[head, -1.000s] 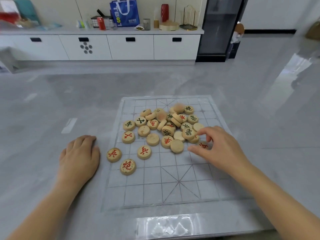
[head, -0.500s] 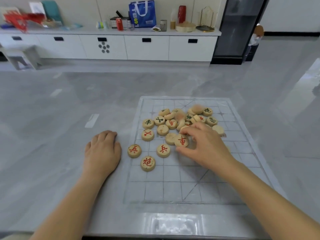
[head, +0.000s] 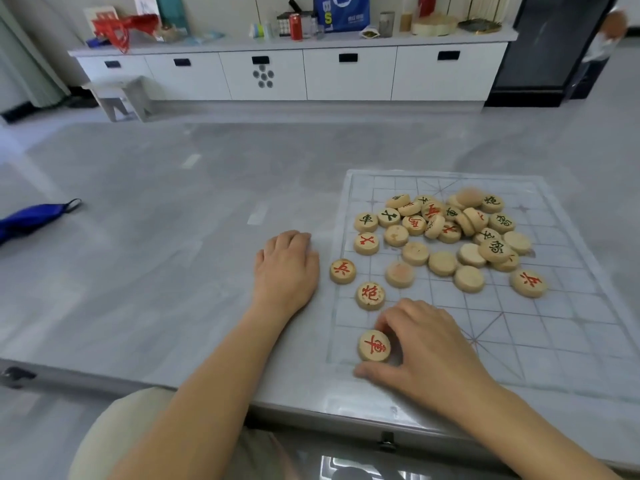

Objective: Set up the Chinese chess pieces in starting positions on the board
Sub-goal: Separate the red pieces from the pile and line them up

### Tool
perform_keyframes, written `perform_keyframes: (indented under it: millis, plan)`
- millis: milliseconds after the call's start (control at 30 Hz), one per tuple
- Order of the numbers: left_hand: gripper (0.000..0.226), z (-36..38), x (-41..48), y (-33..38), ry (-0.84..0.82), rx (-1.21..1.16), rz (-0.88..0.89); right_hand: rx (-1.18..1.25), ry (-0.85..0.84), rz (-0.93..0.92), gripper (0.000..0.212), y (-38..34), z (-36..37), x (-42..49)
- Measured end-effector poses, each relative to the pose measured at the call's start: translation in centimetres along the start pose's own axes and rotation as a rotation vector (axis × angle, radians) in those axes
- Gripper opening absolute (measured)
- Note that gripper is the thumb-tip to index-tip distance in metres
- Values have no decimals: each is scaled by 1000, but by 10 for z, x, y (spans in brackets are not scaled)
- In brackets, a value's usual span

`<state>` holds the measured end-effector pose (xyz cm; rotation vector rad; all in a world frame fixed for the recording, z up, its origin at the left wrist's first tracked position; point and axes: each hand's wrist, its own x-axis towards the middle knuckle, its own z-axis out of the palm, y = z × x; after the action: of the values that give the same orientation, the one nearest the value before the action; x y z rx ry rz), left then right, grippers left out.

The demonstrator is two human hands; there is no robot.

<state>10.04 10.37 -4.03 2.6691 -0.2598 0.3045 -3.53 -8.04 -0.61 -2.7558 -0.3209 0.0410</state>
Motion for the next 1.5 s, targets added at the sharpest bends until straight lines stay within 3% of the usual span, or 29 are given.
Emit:
perform_keyframes:
  millis: [133, 267, 433, 533, 600, 667, 733, 800, 900, 967, 1033, 1133, 1233, 1333, 1500]
  plan:
    - [33, -19, -23, -10, 127, -546, -88, 190, -69, -148, 47, -9, 9, 4]
    - [17, -39, -40, -5, -4, -687, -202, 241, -60, -235, 44, -22, 10, 11]
    - [5, -71, -47, 14, -529, -557, -19, 232, -91, -226, 47, -15, 4, 10]
    - [35, -82, -53, 17, -753, -423, 55, 315, 81, -45, 41, 16, -15, 6]
    - [48, -82, -58, 17, -810, -249, 116, 281, 263, 128, 32, 43, -27, 6]
    - [51, -78, -62, 19, -801, -115, 190, 119, 375, 286, 28, 64, -37, 12]
    - [44, -75, -63, 21, -780, -78, 219, -39, 319, 373, 37, 75, -43, 21]
    - [37, -74, -63, 22, -762, -94, 207, -133, 210, 360, 42, 81, -46, 30]
    - [34, -74, -62, 21, -747, -116, 179, -184, 151, 295, 32, 81, -45, 37]
    - [36, -73, -63, 20, -754, -120, 175, 25, 231, 274, 21, 79, -46, 30]
    - [49, -72, -62, 20, -777, -116, 163, 483, 280, 305, 11, 68, -49, 18]
    - [76, -76, -62, 25, -731, -164, 171, 880, 211, 354, 23, 51, -49, -1]
    - [72, -76, -73, 38, -552, -250, 216, 1060, 161, 399, 22, 41, -47, -13]
    - [56, -68, -92, 48, -357, -220, 247, 1089, 167, 360, 19, 38, -49, -21]
    - [72, -56, -110, 35, -237, -86, 150, 1110, 113, 337, 28, 44, -50, -37]
